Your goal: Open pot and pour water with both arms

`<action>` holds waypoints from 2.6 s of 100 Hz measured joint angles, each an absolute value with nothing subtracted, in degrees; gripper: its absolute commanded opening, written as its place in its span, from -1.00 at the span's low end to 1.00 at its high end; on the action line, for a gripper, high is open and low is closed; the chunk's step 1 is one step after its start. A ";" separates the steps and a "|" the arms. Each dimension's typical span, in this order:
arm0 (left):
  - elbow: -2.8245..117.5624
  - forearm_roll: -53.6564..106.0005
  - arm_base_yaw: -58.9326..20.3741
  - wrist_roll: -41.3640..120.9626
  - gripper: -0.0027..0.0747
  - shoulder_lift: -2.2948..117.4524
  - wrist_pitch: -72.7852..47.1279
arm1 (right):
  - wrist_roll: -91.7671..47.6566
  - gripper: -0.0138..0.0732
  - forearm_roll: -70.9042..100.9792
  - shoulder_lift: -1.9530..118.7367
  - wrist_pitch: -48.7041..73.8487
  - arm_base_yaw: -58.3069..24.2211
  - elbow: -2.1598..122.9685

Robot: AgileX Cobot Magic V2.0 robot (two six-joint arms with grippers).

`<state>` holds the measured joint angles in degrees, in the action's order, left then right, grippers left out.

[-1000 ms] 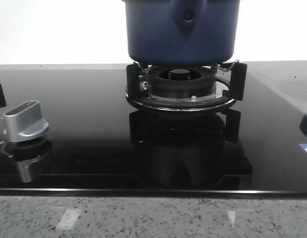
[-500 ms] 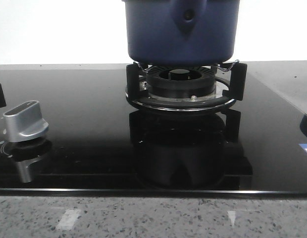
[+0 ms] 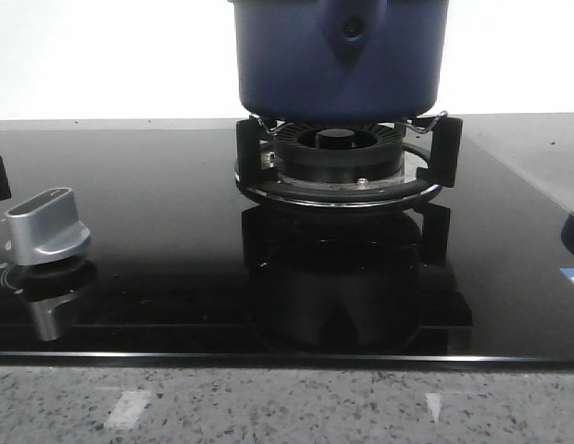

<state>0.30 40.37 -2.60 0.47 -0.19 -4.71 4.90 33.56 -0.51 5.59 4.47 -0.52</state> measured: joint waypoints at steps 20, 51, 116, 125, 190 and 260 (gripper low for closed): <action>9.32 34.77 -2.60 1.50 -0.98 0.48 -12.97 | 4.90 -0.79 28.11 0.02 16.89 4.47 8.15; 32.12 32.20 -2.60 12.92 -0.98 19.89 -30.23 | 4.35 -0.79 16.50 17.46 41.51 4.47 29.99; 42.00 76.83 -6.46 69.36 0.03 42.90 -40.42 | -4.44 -0.40 16.36 23.68 46.61 3.77 39.21; 42.41 81.54 -7.23 74.37 0.03 46.64 -43.28 | -4.74 0.15 16.36 23.68 47.14 3.77 39.21; 69.67 85.06 -20.05 87.97 0.24 85.02 -45.08 | -5.03 0.51 16.39 23.68 46.15 3.77 39.21; 84.64 84.73 -25.21 89.09 0.39 101.58 -43.04 | -5.03 0.51 16.49 23.68 46.15 3.77 39.21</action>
<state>84.64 84.73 -25.21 89.09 101.58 -43.04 -5.03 16.49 23.68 46.15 3.77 39.21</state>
